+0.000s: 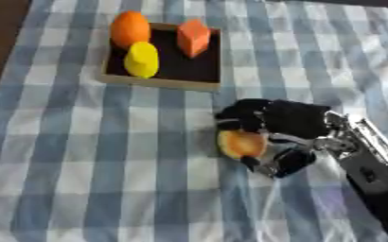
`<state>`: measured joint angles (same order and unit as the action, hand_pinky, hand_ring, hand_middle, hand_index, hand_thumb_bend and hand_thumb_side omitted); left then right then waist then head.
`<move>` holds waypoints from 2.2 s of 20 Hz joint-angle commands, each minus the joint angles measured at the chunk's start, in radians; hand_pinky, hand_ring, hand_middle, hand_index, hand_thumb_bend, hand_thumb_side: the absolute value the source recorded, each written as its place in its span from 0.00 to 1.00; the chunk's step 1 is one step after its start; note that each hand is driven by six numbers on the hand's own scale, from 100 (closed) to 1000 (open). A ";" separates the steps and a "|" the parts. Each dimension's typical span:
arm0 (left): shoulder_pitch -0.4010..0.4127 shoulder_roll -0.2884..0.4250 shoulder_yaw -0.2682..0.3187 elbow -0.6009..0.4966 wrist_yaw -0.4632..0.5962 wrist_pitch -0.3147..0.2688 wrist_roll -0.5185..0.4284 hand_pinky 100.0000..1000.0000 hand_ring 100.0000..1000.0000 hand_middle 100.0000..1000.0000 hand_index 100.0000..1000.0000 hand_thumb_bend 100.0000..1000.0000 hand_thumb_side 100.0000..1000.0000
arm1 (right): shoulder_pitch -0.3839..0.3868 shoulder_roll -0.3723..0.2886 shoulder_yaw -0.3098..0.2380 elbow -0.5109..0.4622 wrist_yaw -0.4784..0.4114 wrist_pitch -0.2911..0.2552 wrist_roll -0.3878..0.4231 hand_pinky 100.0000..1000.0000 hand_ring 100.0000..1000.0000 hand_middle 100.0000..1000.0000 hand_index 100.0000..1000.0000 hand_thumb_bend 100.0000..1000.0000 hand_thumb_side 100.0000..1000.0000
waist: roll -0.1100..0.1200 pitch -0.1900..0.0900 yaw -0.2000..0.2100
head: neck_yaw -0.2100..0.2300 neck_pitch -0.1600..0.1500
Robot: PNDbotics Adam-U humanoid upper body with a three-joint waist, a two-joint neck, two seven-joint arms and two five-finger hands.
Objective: Pick up objects on the table and place them in the box.
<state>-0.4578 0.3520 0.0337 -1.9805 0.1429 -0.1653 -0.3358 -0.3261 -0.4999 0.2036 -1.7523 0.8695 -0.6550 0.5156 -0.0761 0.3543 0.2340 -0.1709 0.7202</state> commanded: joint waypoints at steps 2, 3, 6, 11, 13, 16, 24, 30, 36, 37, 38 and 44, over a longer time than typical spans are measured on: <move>-0.013 0.012 0.008 -0.019 0.000 -0.001 -0.002 0.63 0.78 0.72 0.82 0.00 0.62 | -0.008 -0.011 -0.003 0.028 0.060 -0.137 0.109 1.00 1.00 1.00 1.00 0.00 0.53 | 0.019 0.000 0.001 | -0.004 -0.013; -0.013 0.012 0.008 -0.019 0.000 -0.001 -0.002 0.63 0.78 0.72 0.82 0.00 0.62 | -0.008 -0.010 -0.003 0.033 0.070 -0.138 0.101 1.00 1.00 1.00 1.00 0.00 0.52 | 0.019 0.000 0.000 | -0.004 -0.012; -0.013 0.012 0.007 -0.019 0.000 -0.001 -0.004 0.63 0.78 0.72 0.81 0.00 0.62 | -0.007 -0.008 -0.002 0.041 0.095 -0.139 0.076 1.00 1.00 0.96 1.00 0.00 0.48 | 0.019 0.001 0.000 | -0.005 -0.014; -0.014 0.011 0.007 -0.019 0.002 -0.001 -0.006 0.63 0.79 0.72 0.81 0.00 0.62 | -0.009 -0.003 0.000 0.055 0.121 -0.131 0.045 1.00 1.00 0.88 1.00 0.00 0.35 | 0.020 0.003 -0.001 | -0.007 -0.014; -0.014 0.011 0.006 -0.019 0.002 -0.002 -0.007 0.63 0.79 0.72 0.81 0.00 0.62 | -0.010 0.000 0.006 0.060 0.119 -0.130 0.038 1.00 1.00 0.79 0.99 0.00 0.30 | 0.020 0.003 0.000 | -0.008 -0.015; -0.013 0.011 0.006 -0.019 0.002 -0.002 -0.009 0.63 0.79 0.72 0.81 0.00 0.63 | -0.010 0.004 0.014 0.059 0.092 -0.132 0.037 1.00 1.00 0.62 0.93 0.00 0.22 | 0.021 0.004 0.000 | -0.009 -0.014; -0.013 0.010 0.005 -0.019 0.002 -0.003 -0.015 0.63 0.79 0.72 0.81 0.00 0.63 | -0.007 0.004 0.027 0.037 -0.021 -0.115 0.067 1.00 1.00 0.28 0.83 0.00 0.12 | 0.021 0.002 -0.002 | -0.008 -0.015; -0.013 0.010 0.004 -0.019 0.001 -0.003 -0.016 0.63 0.79 0.72 0.81 0.00 0.63 | -0.006 -0.003 0.024 0.014 -0.101 -0.097 0.117 0.99 1.00 0.17 0.76 0.00 0.11 | 0.021 -0.001 -0.004 | -0.008 -0.015; -0.013 0.007 0.004 -0.019 -0.001 -0.002 -0.019 0.63 0.79 0.72 0.81 0.00 0.63 | -0.004 -0.015 0.014 -0.042 -0.189 -0.066 0.169 0.97 1.00 0.06 0.69 0.00 0.12 | 0.020 -0.004 -0.007 | -0.007 -0.015; -0.013 0.007 0.004 -0.019 -0.001 -0.002 -0.019 0.63 0.79 0.72 0.81 0.00 0.63 | -0.005 -0.017 0.011 -0.053 -0.202 -0.059 0.173 0.97 1.00 0.04 0.67 0.00 0.12 | 0.020 -0.005 -0.008 | -0.006 -0.015; -0.013 0.007 0.004 -0.019 -0.001 -0.002 -0.019 0.63 0.79 0.72 0.81 0.00 0.63 | -0.005 -0.019 0.007 -0.067 -0.213 -0.050 0.175 0.96 1.00 0.02 0.65 0.00 0.12 | 0.021 -0.005 -0.009 | -0.006 -0.015; -0.014 0.006 0.003 -0.019 -0.003 -0.003 -0.019 0.63 0.79 0.73 0.81 0.00 0.63 | -0.002 -0.029 -0.009 -0.122 -0.205 -0.014 0.126 0.92 1.00 0.00 0.58 0.00 0.14 | 0.021 -0.006 -0.011 | -0.005 -0.017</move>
<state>-0.4579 0.3510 0.0336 -1.9805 0.1400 -0.1667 -0.3518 -0.3241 -0.5023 0.2077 -1.8431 0.6615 -0.5945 0.5761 -0.0761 0.3566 0.2240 -0.1780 0.7149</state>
